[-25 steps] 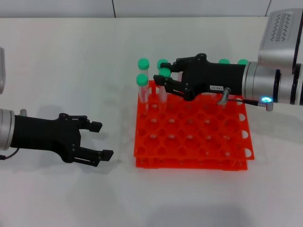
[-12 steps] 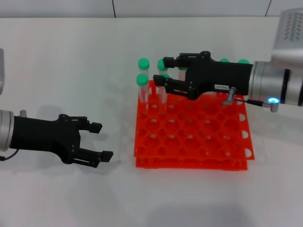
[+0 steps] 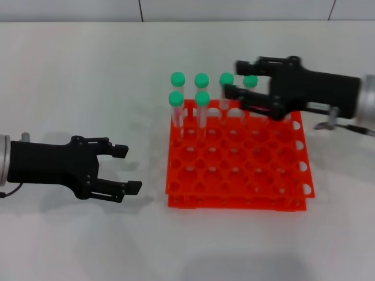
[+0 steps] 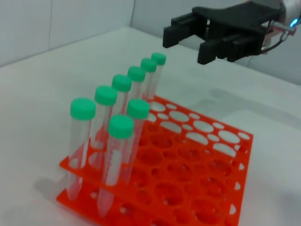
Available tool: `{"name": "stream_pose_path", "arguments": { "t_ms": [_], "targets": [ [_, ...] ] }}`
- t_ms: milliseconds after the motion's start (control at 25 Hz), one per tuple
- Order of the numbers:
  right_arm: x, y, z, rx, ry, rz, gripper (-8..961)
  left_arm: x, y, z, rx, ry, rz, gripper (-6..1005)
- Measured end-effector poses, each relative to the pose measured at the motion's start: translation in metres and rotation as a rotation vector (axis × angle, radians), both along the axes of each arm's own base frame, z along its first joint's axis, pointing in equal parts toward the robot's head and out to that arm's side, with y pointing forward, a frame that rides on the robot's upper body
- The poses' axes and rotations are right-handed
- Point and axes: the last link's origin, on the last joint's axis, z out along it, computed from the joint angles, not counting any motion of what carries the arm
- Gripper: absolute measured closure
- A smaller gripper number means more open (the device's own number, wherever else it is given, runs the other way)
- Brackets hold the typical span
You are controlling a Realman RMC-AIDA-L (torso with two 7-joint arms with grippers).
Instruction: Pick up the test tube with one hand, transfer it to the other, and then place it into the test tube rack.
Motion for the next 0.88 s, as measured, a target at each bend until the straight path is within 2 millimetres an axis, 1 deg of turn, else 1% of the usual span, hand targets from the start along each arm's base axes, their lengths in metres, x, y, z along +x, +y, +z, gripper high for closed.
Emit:
{"name": "stream_pose_path", "arguments": {
  "t_ms": [160, 440, 680, 880],
  "targets": [
    [0.02, -0.005, 0.027, -0.044, -0.056, -0.056, 440, 0.004, -0.001, 0.006, 0.015, -0.042, -0.006, 111],
    [0.044, -0.009, 0.054, -0.088, -0.124, -0.121, 445, 0.011, 0.0, 0.012, 0.038, -0.105, -0.025, 111],
    [0.053, -0.009, 0.063, -0.078, -0.154, -0.143, 443, 0.014, 0.001, 0.012, 0.043, -0.129, -0.03, 111],
    [0.055, -0.01, 0.062, -0.082, -0.167, -0.145, 440, 0.016, 0.002, 0.013, 0.044, -0.134, -0.031, 111]
  ]
}}
